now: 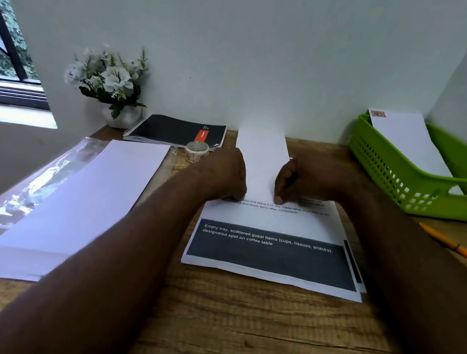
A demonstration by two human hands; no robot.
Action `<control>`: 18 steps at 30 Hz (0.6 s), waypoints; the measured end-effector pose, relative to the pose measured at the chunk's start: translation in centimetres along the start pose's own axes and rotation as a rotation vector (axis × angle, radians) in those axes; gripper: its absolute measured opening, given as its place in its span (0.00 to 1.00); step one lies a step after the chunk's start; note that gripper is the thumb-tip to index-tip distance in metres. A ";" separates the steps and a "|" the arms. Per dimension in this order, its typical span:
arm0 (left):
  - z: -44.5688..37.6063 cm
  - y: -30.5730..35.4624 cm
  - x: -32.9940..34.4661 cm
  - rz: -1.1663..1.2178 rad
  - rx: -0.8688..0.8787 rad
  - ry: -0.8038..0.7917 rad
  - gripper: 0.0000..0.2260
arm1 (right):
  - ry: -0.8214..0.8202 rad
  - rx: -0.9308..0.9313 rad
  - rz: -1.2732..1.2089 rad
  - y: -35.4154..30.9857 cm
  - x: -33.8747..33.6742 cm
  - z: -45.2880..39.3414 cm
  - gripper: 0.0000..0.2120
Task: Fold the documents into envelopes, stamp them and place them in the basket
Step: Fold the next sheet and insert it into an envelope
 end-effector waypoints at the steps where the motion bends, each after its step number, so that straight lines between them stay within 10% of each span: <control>1: 0.2 -0.4 -0.2 -0.014 -0.031 -0.010 0.04 | -0.019 0.030 -0.018 0.8 -0.2 0.0 0.04; 18: -0.5 4.0 2.1 -0.083 0.265 -0.011 0.08 | 0.078 -0.021 -0.218 4.1 -0.9 2.4 0.08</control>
Point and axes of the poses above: each hand's wrist, its own z-axis away from the middle knuckle, its own x-axis out of the palm, y = z × x, the point moved 10 cm from there along -z, towards the middle knuckle, and after that the axes turned 7 degrees about x, right-handed, at the moved point
